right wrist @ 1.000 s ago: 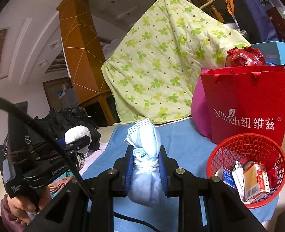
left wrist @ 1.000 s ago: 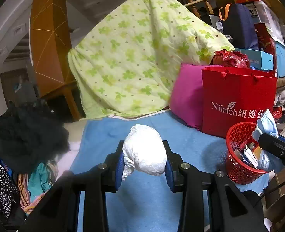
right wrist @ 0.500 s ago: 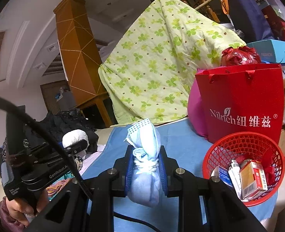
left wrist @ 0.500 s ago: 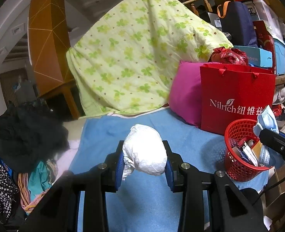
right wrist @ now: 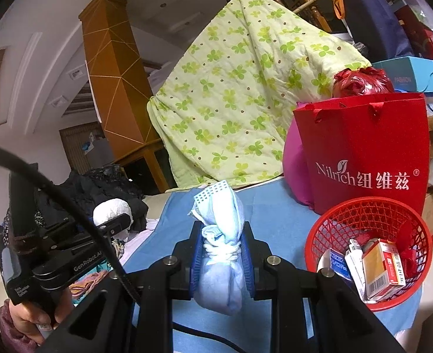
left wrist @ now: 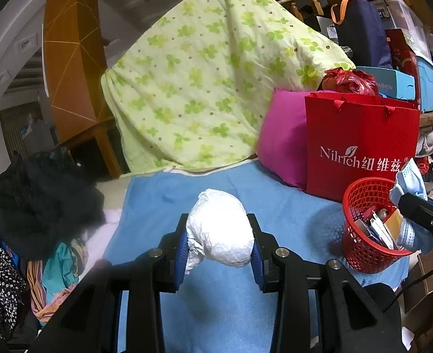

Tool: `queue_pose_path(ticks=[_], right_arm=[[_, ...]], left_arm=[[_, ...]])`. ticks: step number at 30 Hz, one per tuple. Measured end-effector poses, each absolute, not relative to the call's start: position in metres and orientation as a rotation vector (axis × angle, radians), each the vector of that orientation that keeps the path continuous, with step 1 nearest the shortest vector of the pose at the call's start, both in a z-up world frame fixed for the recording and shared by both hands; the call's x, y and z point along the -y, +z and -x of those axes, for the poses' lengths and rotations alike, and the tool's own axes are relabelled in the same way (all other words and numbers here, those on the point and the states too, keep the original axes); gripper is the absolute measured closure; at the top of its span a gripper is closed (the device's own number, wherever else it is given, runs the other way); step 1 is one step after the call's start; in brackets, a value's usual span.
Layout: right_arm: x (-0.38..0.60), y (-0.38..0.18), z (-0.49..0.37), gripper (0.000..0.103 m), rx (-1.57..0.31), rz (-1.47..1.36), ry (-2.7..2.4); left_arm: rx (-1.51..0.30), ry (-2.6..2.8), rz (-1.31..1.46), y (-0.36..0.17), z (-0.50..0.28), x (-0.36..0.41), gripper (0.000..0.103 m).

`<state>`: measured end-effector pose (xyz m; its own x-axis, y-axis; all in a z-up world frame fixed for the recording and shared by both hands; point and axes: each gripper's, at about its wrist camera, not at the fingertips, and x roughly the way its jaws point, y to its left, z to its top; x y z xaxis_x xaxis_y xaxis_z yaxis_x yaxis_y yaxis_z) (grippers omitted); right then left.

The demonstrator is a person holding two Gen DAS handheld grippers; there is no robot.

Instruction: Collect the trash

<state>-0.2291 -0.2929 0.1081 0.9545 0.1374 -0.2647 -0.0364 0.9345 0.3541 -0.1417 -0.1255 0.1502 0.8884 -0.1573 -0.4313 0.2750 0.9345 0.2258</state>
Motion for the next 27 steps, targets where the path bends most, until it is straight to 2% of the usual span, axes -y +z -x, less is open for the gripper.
queue_pose_path(ticks=[27], right_arm=[[0.302, 0.096, 0.227, 0.077, -0.301, -0.371, 0.089]], left_arm=[[-0.443, -0.215, -0.292, 0.142, 0.138, 0.119, 0.064]])
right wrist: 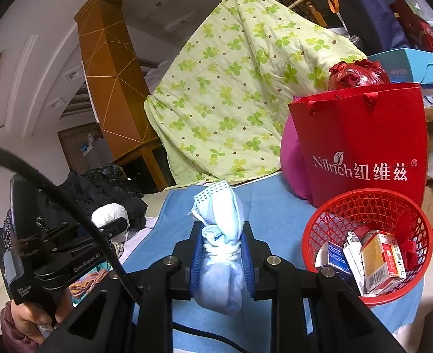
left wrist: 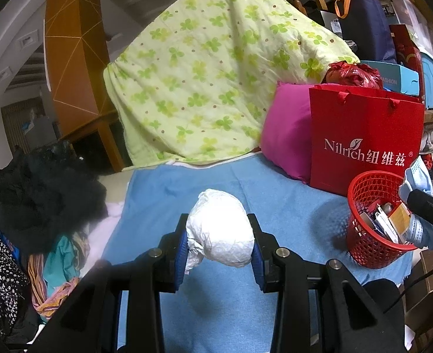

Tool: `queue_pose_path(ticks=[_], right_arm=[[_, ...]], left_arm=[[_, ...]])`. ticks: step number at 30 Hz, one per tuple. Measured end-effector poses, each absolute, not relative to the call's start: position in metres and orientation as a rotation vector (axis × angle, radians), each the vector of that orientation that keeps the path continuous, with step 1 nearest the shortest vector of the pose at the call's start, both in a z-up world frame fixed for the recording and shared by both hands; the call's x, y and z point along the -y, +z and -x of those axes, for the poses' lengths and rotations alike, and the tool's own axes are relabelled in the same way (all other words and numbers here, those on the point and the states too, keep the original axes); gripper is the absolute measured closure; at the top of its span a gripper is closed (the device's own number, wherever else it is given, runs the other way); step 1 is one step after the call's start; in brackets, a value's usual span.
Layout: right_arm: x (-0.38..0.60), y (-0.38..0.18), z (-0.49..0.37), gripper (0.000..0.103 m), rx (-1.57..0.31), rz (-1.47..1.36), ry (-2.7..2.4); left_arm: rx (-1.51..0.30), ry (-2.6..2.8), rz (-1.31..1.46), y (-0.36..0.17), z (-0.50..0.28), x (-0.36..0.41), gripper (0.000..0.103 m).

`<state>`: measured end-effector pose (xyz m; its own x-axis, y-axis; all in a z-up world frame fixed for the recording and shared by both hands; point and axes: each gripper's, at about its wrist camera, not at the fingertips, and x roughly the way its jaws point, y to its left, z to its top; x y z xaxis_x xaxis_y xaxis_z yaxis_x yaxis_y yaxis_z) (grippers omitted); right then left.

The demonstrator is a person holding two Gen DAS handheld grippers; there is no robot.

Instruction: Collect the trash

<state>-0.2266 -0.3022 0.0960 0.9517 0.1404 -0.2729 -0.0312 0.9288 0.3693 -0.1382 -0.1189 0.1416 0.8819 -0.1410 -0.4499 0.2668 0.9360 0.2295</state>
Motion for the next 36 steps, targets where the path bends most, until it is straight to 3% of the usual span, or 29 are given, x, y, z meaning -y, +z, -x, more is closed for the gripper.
queue_pose_path(ticks=[36], right_arm=[[0.307, 0.083, 0.236, 0.077, -0.305, -0.389, 0.074]], left_arm=[[-0.451, -0.248, -0.340, 0.135, 0.139, 0.130, 0.064]])
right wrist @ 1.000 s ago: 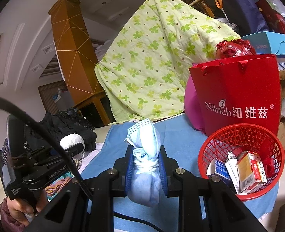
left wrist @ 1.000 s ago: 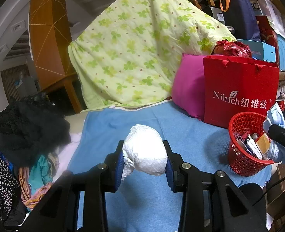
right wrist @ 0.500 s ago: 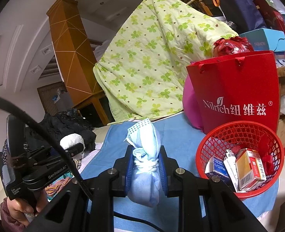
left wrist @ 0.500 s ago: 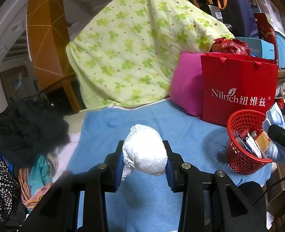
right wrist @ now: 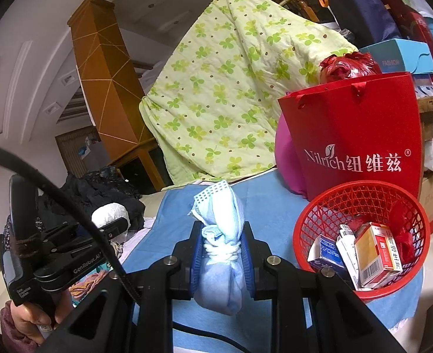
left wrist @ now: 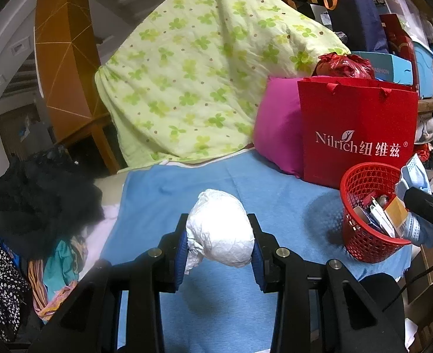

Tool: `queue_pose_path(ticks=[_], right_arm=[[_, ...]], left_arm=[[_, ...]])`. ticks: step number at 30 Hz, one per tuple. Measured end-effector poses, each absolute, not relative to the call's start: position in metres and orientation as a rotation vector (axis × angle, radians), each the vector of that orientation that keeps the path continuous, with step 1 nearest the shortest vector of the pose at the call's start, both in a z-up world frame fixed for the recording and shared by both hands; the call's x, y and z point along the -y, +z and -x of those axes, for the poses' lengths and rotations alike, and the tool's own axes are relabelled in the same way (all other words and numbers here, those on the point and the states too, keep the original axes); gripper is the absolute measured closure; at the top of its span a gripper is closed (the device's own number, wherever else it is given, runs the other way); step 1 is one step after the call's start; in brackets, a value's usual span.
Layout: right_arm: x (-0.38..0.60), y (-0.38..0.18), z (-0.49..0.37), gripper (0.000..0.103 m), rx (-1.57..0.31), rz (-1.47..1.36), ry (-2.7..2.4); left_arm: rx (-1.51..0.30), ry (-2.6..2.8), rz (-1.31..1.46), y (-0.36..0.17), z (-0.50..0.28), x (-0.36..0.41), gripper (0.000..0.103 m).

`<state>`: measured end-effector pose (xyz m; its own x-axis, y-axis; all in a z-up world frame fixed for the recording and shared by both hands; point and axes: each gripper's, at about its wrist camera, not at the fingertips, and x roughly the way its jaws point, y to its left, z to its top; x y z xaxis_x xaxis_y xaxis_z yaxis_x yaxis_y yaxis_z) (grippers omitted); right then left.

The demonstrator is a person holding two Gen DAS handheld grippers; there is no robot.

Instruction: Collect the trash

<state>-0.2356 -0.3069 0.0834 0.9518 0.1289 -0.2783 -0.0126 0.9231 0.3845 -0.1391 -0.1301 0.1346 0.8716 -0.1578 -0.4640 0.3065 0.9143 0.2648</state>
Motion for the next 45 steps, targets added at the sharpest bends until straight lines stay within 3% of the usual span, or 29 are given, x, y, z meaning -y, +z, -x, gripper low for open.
queue_pose_path(ticks=[45], right_arm=[[0.346, 0.073, 0.263, 0.077, -0.302, -0.496, 0.013]], left_arm=[[-0.458, -0.313, -0.440, 0.122, 0.150, 0.178, 0.064]])
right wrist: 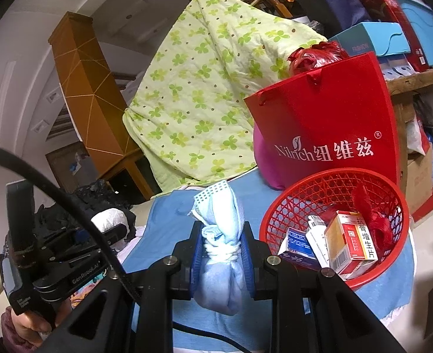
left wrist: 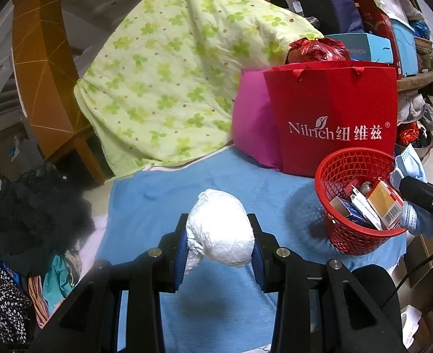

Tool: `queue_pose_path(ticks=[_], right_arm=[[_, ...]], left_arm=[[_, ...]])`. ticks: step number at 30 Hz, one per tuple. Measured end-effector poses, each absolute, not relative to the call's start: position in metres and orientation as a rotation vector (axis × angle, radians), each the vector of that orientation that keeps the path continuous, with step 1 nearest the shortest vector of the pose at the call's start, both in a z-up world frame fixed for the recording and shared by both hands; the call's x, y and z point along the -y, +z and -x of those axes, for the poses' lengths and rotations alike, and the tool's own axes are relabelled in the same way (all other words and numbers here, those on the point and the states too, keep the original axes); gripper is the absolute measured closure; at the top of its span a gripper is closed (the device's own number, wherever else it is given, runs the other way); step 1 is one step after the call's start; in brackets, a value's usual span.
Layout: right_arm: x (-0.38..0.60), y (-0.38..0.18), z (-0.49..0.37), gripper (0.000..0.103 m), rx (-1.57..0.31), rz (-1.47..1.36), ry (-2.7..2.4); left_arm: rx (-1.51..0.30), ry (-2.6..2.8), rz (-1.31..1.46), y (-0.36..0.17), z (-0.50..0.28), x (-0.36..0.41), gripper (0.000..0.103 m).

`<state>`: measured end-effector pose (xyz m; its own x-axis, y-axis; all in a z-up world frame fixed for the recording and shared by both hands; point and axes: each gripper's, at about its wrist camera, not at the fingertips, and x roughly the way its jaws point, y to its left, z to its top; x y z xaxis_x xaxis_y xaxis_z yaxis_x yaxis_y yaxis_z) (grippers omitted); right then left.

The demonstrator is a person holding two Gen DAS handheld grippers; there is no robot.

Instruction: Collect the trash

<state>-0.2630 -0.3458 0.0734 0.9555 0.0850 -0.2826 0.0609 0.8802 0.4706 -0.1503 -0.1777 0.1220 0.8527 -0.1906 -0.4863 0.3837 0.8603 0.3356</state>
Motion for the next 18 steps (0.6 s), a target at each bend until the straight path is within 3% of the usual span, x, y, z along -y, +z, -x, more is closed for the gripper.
queue_pose_path(ticks=[18], right_arm=[[0.362, 0.067, 0.270, 0.077, -0.293, -0.531, -0.014]], left_arm=[[-0.459, -0.339, -0.475, 0.116, 0.155, 0.196, 0.064]])
